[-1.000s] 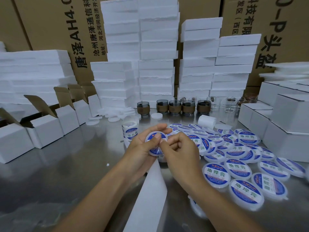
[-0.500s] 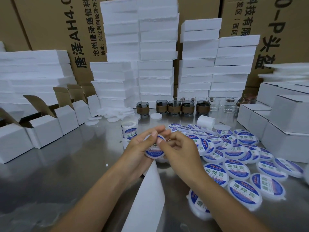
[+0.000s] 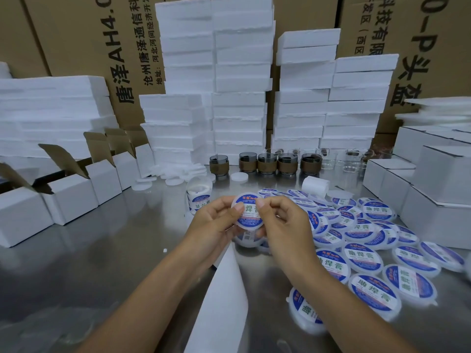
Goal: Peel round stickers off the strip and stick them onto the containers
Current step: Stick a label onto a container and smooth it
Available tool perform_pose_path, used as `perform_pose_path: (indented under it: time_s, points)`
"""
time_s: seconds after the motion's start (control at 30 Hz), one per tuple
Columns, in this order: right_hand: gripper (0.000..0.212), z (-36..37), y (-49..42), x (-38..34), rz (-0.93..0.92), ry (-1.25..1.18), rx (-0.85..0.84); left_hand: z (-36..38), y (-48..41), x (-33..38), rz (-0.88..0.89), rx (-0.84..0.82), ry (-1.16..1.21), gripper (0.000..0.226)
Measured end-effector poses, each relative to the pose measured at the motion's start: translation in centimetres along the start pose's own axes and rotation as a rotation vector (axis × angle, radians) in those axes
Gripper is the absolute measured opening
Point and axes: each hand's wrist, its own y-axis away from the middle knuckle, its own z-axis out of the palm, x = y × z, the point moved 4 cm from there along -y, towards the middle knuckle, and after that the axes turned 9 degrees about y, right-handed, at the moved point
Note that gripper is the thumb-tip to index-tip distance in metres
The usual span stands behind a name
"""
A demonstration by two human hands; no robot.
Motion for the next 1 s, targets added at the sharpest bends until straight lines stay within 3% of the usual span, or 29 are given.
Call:
perform_pose_path:
  time_s: [0.07,0.2,0.4,1.0]
  points:
    - [0.003,0.2,0.2,0.0,-0.011,-0.022,-0.047,-0.1,0.0,0.1,0.022,0.013,0.024,0.035]
    - [0.014,0.8,0.4,0.2,-0.024,0.047,-0.123,-0.3,-0.1,0.3,0.051,0.040,0.042,0.038]
    - [0.025,0.2,0.3,0.3,0.008,0.011,-0.012,-0.3,-0.2,-0.1,0.059,0.014,-0.082,0.045]
    - [0.016,-0.3,0.2,0.2,-0.033,0.028,0.032,-0.5,-0.2,-0.3,0.066,0.015,-0.197,0.037]
